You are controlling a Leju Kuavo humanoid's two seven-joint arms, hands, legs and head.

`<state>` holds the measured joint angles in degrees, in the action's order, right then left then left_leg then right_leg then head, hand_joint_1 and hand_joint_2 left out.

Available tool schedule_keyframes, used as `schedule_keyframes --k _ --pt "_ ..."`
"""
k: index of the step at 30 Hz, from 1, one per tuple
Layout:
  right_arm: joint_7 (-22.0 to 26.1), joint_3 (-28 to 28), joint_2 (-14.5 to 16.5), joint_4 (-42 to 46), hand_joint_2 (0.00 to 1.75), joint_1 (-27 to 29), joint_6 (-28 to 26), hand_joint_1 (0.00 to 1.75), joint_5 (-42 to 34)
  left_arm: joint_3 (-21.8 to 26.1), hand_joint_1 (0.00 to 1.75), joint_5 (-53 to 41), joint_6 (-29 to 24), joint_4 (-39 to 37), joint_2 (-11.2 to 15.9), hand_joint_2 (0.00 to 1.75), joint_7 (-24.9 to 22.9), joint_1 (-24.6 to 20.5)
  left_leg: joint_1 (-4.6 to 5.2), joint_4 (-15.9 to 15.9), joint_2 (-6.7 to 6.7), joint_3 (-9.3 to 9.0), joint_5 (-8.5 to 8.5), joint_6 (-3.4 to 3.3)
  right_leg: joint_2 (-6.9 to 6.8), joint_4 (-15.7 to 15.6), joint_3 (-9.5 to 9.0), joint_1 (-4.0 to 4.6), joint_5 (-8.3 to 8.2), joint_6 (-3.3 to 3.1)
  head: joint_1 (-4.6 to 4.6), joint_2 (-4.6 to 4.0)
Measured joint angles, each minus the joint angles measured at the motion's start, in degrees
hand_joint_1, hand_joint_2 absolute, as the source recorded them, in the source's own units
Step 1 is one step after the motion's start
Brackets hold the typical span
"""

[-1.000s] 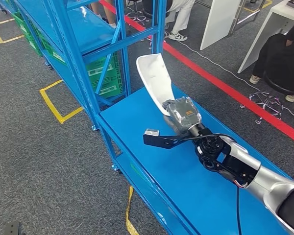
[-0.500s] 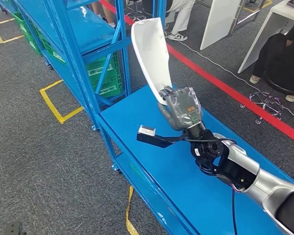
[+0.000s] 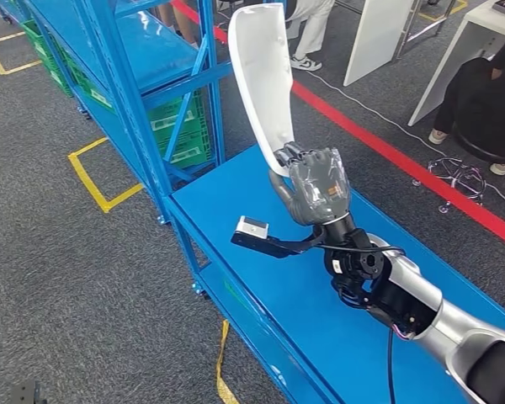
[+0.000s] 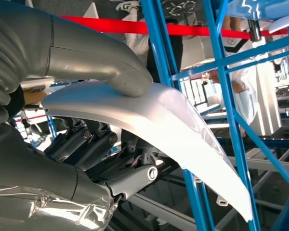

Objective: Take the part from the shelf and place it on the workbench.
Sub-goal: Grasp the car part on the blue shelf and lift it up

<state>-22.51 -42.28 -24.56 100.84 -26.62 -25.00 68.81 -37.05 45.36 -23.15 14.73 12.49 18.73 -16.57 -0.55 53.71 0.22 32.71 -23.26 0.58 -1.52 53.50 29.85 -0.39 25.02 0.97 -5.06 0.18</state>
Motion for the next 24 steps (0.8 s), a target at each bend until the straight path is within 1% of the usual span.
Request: schedule_keyframes --k 3,6,8,10,14,16,18,24 --pt "0.2 0.4 0.2 0.0 1.75 0.1 -1.4 1.75 -0.1 0.0 0.00 0.1 0.0 0.0 0.0 0.00 0.1 0.0 0.00 0.0 0.00 0.00 0.00 0.00 0.00 0.0 0.00 0.00 0.00 0.00 0.00 -0.01" --pt "1.1 1.0 0.8 0.8 1.75 0.4 -6.2 1.75 -1.8 0.0 0.00 0.3 0.0 0.0 0.0 0.00 0.5 0.1 0.00 0.0 0.00 0.00 0.00 0.00 0.00 0.0 0.00 0.01 0.00 0.00 -0.01 0.01" --pt "1.7 1.3 1.3 1.5 1.75 0.4 -7.3 1.75 -5.2 0.0 0.00 0.7 0.0 0.0 0.0 0.87 0.9 0.2 0.00 0.0 0.01 0.00 0.00 0.00 0.00 0.0 0.00 0.01 0.01 -0.01 0.00 0.01" --pt "2.5 1.5 2.0 2.5 1.75 0.4 -7.1 1.75 -12.3 0.1 0.00 1.0 0.0 0.0 0.0 1.75 1.3 0.4 0.00 0.0 0.01 0.00 -0.01 0.01 0.00 0.0 0.00 0.02 0.02 -0.02 0.00 0.01" --pt "4.6 1.5 2.9 5.5 1.75 0.5 -6.1 1.75 -29.7 0.5 0.00 1.6 0.5 0.0 0.2 1.75 1.9 1.1 0.00 0.0 0.01 0.00 0.00 0.01 0.00 0.0 0.02 0.02 0.02 -0.02 0.00 0.01" --pt "5.3 1.5 3.2 7.2 1.75 0.5 -5.6 1.75 -34.5 1.0 0.00 1.8 0.7 0.0 0.4 1.75 2.1 1.4 0.00 0.0 0.00 0.00 0.00 0.00 0.00 0.0 0.01 0.02 0.02 -0.02 -0.01 0.00" --pt "5.6 1.5 3.4 8.4 1.75 0.5 -5.3 1.75 -36.3 1.3 0.00 1.8 0.7 0.0 0.5 1.75 2.1 1.6 -0.01 0.0 0.00 0.01 0.00 0.00 0.00 0.0 0.01 0.02 0.03 -0.02 -0.01 -0.01" --pt "5.7 1.5 3.6 10.3 1.75 0.5 -5.1 1.75 -37.2 1.6 0.00 1.8 0.8 0.0 0.6 1.75 2.1 1.7 -0.01 0.0 -0.01 0.01 0.00 0.00 -0.01 0.0 0.00 0.01 0.03 -0.02 -0.01 0.01"
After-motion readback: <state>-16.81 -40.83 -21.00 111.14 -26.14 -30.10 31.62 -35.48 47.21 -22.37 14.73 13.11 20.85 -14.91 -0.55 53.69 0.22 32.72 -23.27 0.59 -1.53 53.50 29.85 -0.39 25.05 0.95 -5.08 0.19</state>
